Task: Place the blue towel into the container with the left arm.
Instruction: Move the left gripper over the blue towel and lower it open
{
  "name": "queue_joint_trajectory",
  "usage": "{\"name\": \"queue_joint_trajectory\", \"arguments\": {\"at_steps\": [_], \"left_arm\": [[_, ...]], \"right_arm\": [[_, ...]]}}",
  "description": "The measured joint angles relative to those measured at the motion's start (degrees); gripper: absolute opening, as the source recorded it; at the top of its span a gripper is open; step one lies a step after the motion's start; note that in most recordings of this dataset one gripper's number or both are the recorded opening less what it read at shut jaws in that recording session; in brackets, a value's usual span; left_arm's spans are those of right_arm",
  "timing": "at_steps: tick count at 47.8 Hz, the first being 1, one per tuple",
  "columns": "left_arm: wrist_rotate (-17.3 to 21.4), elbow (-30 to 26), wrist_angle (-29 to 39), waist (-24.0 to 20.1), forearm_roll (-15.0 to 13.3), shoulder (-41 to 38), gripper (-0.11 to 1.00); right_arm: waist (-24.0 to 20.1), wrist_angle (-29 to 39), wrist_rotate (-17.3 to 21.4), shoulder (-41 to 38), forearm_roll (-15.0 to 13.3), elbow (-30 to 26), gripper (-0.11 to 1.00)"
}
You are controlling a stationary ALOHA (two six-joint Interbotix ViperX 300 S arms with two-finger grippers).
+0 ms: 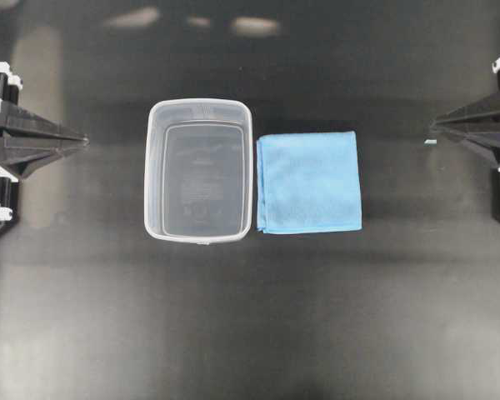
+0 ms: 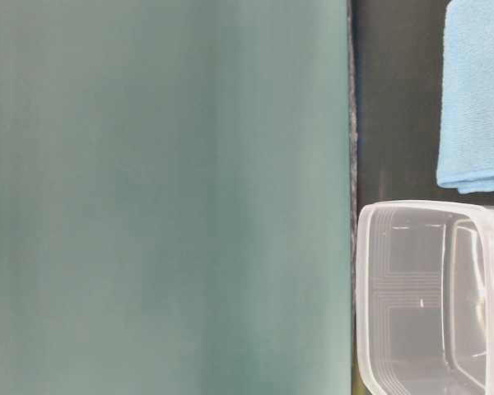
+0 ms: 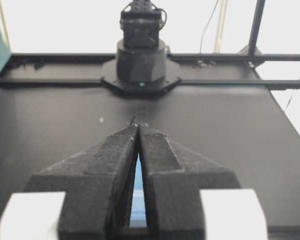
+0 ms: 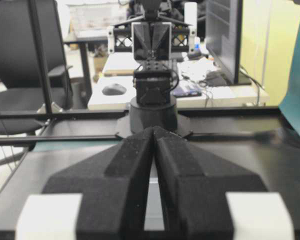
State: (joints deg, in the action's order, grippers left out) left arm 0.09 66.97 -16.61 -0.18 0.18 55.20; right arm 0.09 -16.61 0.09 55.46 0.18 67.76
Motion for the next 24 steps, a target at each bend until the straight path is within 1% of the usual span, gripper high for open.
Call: {"name": "queue_joint_trajectory", "arguments": {"at_steps": [1, 3, 5, 8, 17, 24], "left_arm": [[0.0, 0.0, 0.0, 0.1, 0.0, 0.0, 0.06], [-0.3, -0.7, 0.3, 0.1, 0.6, -0.4, 0.01], [-0.4, -2.6, 0.7, 0.1, 1.5, -1.8, 0.00], [-0.4, -6.1, 2.7, 0.1, 1.9, -4.4, 0.00], [0.4, -14.9, 14.1, 0.1, 2.1, -13.5, 0.00], [0.4, -20.9, 21.8, -0.1, 2.1, -18.0, 0.00]], "right_arm": [[0.0, -0.1, 0.0, 0.1, 0.0, -0.1, 0.01], [0.0, -0.1, 0.0, 0.1, 0.0, -0.1, 0.01], [0.0, -0.3, 0.1, 0.1, 0.0, -0.1, 0.01], [0.0, -0.7, 0.1, 0.1, 0.0, -0.1, 0.01], [0.8, -0.5, 0.4, 0.1, 0.1, -0.1, 0.01], [1.5, 2.1, 0.4, 0.1, 0.2, -0.1, 0.03]]}}
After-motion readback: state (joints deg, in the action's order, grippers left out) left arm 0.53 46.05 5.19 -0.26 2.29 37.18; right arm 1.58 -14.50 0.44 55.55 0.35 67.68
